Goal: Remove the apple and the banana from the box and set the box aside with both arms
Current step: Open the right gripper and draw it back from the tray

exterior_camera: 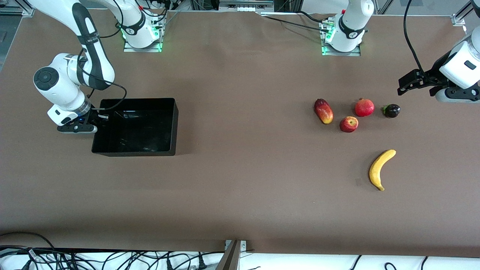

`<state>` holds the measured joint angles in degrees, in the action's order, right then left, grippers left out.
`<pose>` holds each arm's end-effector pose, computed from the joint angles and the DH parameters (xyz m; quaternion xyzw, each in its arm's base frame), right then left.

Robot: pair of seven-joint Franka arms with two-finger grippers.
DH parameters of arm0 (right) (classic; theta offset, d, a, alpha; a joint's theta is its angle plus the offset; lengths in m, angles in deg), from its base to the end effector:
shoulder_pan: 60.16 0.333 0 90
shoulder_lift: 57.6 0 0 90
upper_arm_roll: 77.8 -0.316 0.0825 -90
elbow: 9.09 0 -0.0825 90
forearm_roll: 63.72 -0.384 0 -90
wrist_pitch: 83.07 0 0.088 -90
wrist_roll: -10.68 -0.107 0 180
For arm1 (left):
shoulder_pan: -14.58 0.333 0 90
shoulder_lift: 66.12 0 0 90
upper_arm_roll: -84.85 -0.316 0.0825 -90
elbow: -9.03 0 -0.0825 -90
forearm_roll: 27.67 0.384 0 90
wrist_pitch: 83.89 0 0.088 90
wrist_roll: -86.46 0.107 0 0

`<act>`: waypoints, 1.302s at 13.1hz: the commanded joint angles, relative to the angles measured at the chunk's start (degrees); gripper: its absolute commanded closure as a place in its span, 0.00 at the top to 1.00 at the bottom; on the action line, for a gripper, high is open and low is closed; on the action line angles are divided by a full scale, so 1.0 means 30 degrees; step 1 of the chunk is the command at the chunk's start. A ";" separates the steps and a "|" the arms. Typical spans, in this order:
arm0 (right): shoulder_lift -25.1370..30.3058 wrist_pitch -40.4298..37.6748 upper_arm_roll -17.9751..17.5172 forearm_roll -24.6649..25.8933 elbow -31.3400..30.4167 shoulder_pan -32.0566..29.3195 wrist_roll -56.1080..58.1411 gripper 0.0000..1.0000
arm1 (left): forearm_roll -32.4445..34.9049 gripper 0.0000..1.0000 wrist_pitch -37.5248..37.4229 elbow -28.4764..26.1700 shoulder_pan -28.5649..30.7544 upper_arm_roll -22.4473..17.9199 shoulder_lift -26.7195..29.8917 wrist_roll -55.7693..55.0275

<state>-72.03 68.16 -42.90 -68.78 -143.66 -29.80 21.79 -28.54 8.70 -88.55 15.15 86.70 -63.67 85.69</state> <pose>0.5213 -0.0475 0.2523 0.9974 0.0299 0.0373 0.0538 0.5418 -0.0140 0.5893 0.9997 -0.0039 -0.0223 0.0065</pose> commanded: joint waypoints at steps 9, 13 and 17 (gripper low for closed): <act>0.1848 -1.6738 0.0055 -0.0217 1.1919 0.2213 -0.2708 1.00 | 0.0465 1.00 -0.0280 0.0594 -0.0100 0.0264 -0.0143 0.0023; 0.4044 -1.8238 -0.0265 0.0428 1.2453 0.2273 -0.2474 1.00 | 0.0465 1.00 -0.0280 0.0594 -0.0100 0.0264 -0.0143 0.0023; 0.4663 -1.9382 -0.3298 0.1219 1.2921 -0.0289 -0.2241 1.00 | 0.0494 1.00 -0.0280 0.0594 -0.0100 0.0264 -0.0143 0.0140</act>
<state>-59.05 11.86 -46.22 -66.38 -105.69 -24.70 14.64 -28.45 8.70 -88.11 15.07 87.38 -63.66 85.69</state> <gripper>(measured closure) 0.000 0.000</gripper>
